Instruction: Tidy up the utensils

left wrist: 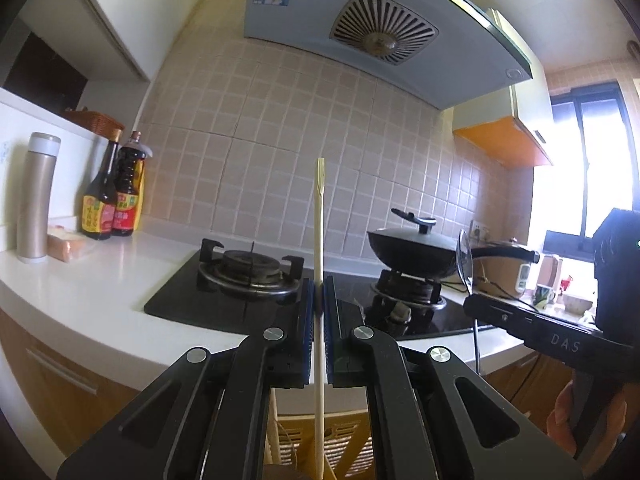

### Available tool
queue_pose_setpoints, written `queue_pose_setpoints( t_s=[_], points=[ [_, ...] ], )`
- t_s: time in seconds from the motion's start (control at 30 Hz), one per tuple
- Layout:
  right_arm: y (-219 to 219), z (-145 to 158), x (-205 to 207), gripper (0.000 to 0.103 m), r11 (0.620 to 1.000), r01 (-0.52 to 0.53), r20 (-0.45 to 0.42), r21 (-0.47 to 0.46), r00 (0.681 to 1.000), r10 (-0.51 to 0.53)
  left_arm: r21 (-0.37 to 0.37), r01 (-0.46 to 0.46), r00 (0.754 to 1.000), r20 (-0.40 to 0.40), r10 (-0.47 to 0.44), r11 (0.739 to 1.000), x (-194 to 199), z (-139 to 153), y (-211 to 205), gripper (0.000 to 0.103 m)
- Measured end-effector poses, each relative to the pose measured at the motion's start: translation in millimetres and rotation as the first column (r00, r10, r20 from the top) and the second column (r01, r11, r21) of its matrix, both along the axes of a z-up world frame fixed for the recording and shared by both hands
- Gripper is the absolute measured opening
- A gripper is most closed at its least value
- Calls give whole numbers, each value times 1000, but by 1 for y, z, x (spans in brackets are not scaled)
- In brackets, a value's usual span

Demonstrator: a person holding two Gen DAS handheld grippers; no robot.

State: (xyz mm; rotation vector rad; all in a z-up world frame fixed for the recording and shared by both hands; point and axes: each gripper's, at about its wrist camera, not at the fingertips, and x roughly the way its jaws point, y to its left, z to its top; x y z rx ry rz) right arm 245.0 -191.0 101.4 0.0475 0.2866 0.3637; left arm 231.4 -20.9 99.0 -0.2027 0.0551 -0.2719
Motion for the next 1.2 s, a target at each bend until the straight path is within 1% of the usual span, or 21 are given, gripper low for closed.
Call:
queue_pose_setpoints(
  t_s=[0.1,0.2,0.23,0.27,0.3,0.33,0.37,0.4,0.43,0.53,0.6,0.67,0.73,0.8,0.87,1.0,1.07,1.1,1.17,1.2],
  points=[
    [3,-6,-2,11,1000,-12,8,-20,1000,12,27,-18,1000,13,18,999,1,-6,-2,3],
    [3,-8,-8,11,999,-19,4,-33,1000,19,28,-23,1000,17,22,999,-2,-10,0,3],
    [2,-8,-9,11,999,-24,-2,-29,1000,24,27,-16,1000,14,16,1000,-4,-10,1,6],
    [-1,-9,-12,12,999,-30,-13,-19,999,30,28,-8,1000,5,8,1000,-6,-10,2,11],
    [-3,-8,-14,16,999,-34,-20,-11,999,33,27,-6,1000,-1,6,1000,-10,-9,5,14],
    [-6,-8,-17,26,999,-35,-31,0,999,35,23,-6,1000,-2,6,1000,-14,-8,7,19],
    [-9,-8,-20,33,999,-33,-36,8,999,34,21,-4,1000,-4,4,1000,-17,-7,8,29],
    [-13,-6,-26,48,999,-27,-36,21,999,27,15,-2,1000,-8,2,1000,-22,-6,11,35],
    [-15,-4,-31,51,999,-20,-29,27,999,21,3,-4,1000,-10,4,1000,-29,-4,16,44],
    [-18,1,-49,51,999,-29,-48,27,998,30,-13,-8,1000,-22,7,1000,-45,2,28,44],
    [-20,5,-64,51,999,-18,-54,35,998,20,-34,-1,999,-36,-1,999,-61,5,37,53],
    [-19,4,-82,51,999,-16,-71,37,997,18,-46,-4,999,-39,2,999,-78,7,42,70],
    [-16,0,-96,51,999,-20,-93,39,995,23,-42,-6,999,-42,4,999,-96,7,43,72],
    [-12,-7,-110,51,999,-21,-119,42,993,26,-32,-4,999,-48,3,999,-111,5,43,77],
    [-8,-17,-124,51,998,-16,-141,58,990,24,-29,-4,999,-51,3,1000,-128,1,42,85],
    [-1,-34,-148,52,997,62,-138,50,989,-55,-37,-24,997,-68,22,999,-154,-13,40,90],
    [6,-44,-164,58,993,115,-107,16,988,-113,-51,-57,995,-86,53,997,-165,-24,37,92],
    [10,-47,-169,60,993,118,-94,2,989,-117,-50,-70,994,-89,65,996,-168,-28,35,92],
    [17,-58,-182,61,988,149,-52,-30,987,-150,-12,-147,986,-81,146,989,-176,-38,24,92],
    [19,-62,-185,62,982,182,-35,-41,982,-184,18,-175,983,-53,176,984,-182,-43,17,92]
  ],
)
